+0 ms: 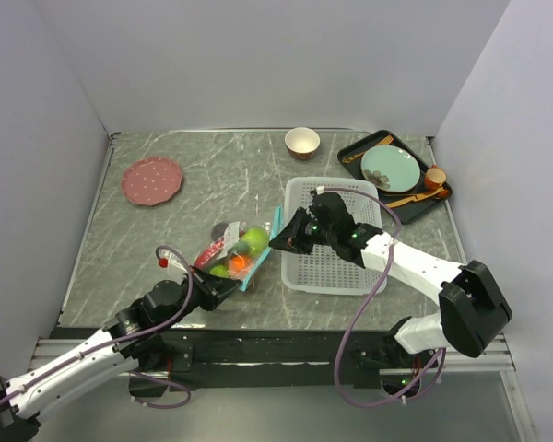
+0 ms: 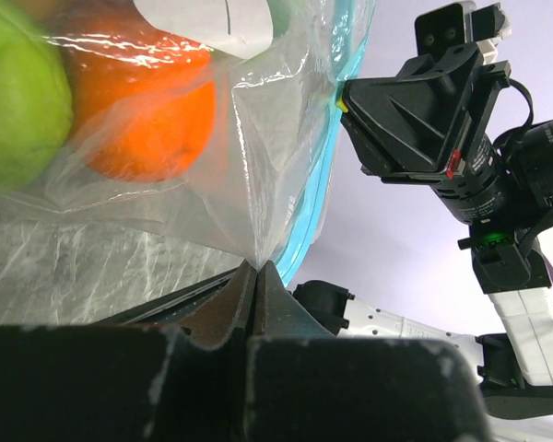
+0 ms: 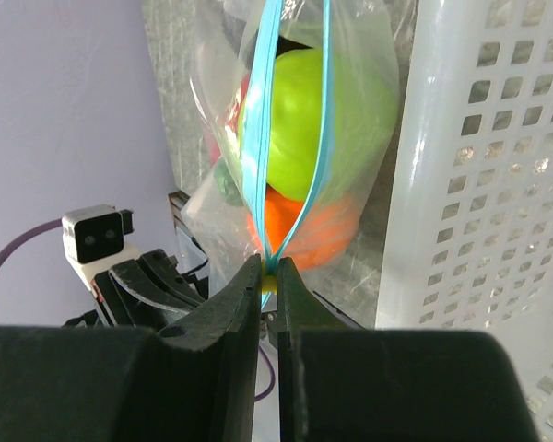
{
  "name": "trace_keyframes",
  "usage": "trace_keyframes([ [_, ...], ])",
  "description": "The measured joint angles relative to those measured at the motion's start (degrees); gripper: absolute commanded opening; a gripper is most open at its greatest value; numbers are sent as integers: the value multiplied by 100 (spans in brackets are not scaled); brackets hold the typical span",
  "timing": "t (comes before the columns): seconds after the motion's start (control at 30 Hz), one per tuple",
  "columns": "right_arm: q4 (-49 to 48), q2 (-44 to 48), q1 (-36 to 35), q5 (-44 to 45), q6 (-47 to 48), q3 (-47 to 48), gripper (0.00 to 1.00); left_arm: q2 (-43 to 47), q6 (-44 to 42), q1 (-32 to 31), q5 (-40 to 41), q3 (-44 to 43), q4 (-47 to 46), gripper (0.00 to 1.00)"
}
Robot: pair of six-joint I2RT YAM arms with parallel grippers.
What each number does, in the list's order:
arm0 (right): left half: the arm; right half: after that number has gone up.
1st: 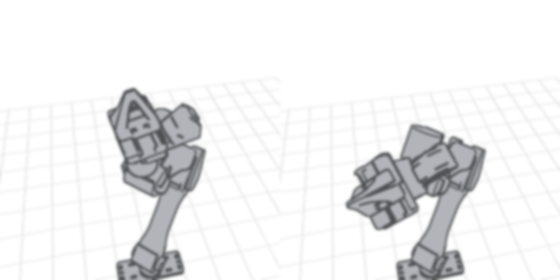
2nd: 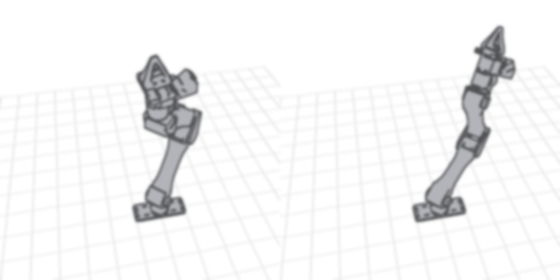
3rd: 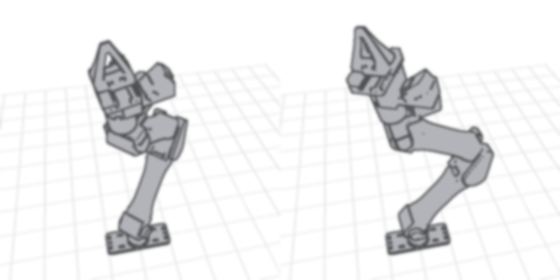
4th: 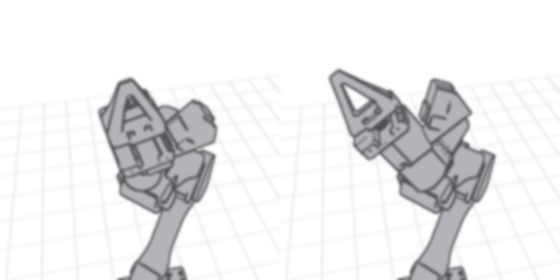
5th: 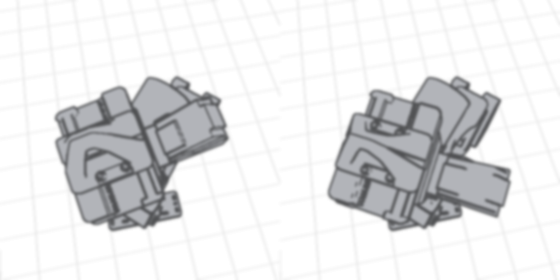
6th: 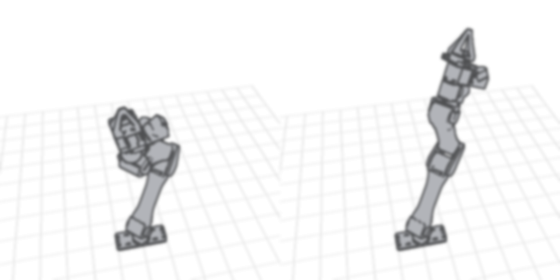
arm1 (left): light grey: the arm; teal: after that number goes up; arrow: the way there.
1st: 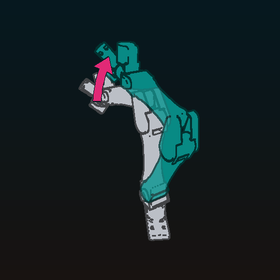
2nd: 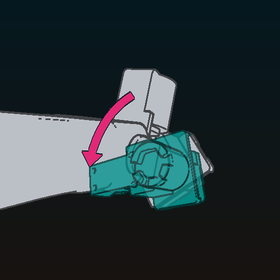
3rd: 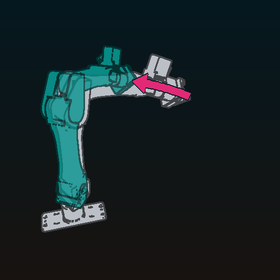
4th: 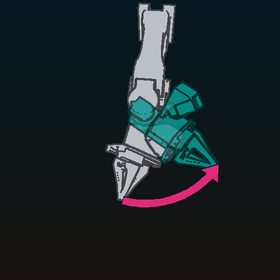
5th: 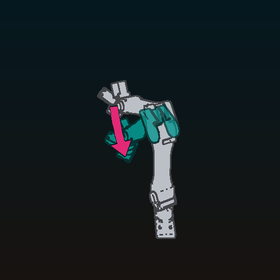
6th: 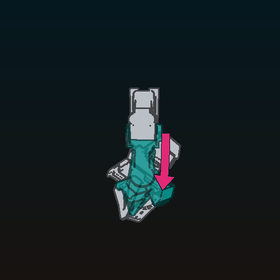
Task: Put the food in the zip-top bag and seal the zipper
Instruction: Zip the zipper food storage bag at the center of the board.
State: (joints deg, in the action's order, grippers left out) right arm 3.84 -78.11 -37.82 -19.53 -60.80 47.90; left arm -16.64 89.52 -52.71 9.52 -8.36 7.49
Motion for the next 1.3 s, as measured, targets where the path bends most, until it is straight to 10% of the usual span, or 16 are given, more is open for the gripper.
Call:
trace_keyframes([
  [1.3, 11, -758, 826, -55, 306, 605, 15, 892, 151, 0, 133, 0, 1270, 1],
])
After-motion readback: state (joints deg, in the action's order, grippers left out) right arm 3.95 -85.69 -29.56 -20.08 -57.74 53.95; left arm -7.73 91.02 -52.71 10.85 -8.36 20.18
